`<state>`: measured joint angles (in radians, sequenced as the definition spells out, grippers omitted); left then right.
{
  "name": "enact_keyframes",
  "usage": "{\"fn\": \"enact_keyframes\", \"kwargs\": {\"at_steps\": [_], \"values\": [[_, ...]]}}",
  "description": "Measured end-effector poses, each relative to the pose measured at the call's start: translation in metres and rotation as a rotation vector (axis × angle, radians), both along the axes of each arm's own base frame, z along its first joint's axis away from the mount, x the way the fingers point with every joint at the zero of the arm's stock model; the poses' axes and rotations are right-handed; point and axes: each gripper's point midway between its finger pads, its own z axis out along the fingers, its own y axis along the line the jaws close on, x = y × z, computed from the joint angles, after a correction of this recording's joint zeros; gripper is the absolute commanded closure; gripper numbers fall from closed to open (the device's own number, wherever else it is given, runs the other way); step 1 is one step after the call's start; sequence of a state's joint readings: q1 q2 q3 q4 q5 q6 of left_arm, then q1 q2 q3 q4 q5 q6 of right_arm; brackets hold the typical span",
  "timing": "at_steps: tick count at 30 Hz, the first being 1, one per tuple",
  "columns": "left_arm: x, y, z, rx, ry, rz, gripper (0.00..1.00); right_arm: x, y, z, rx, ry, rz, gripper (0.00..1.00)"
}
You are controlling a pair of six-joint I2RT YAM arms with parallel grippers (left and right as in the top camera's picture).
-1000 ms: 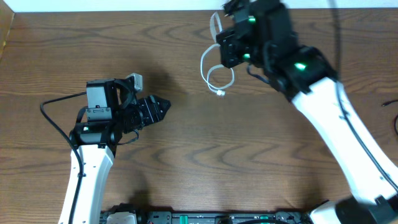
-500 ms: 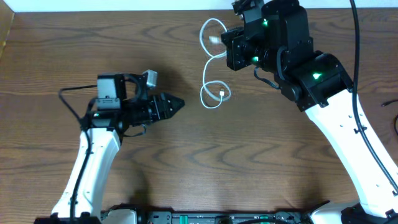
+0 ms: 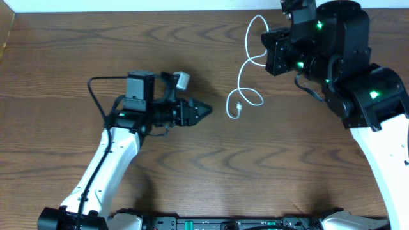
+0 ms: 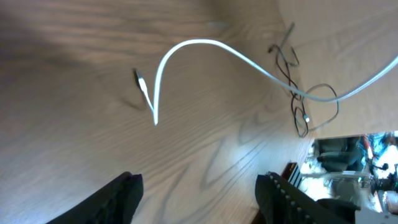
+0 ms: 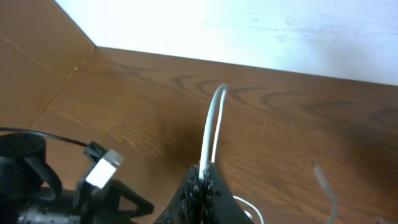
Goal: Untangle cables
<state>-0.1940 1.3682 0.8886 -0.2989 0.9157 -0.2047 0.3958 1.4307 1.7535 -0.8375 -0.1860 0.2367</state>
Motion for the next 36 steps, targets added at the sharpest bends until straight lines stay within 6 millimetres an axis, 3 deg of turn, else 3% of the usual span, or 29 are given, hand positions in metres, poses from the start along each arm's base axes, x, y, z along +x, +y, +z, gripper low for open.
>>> {"fn": "enact_keyframes", "kwargs": {"at_steps": [7,13,21,36], "values": [[-0.009,-0.044,0.027,-0.077,-0.158,-0.152,0.33,-0.002,-0.001,-0.003,-0.005,0.013,0.0,0.99],[-0.022,-0.065,0.05,-0.164,-0.25,-0.263,0.33,-0.002,-0.005,-0.008,-0.027,0.026,-0.021,0.99],[-0.03,-0.074,0.061,-0.211,-0.287,-0.322,0.33,-0.001,-0.007,-0.009,-0.036,0.03,-0.03,0.99],[-0.011,-0.079,0.074,-0.204,-0.429,-0.286,0.33,-0.014,0.003,-0.016,-0.009,0.087,0.044,0.99]]}}
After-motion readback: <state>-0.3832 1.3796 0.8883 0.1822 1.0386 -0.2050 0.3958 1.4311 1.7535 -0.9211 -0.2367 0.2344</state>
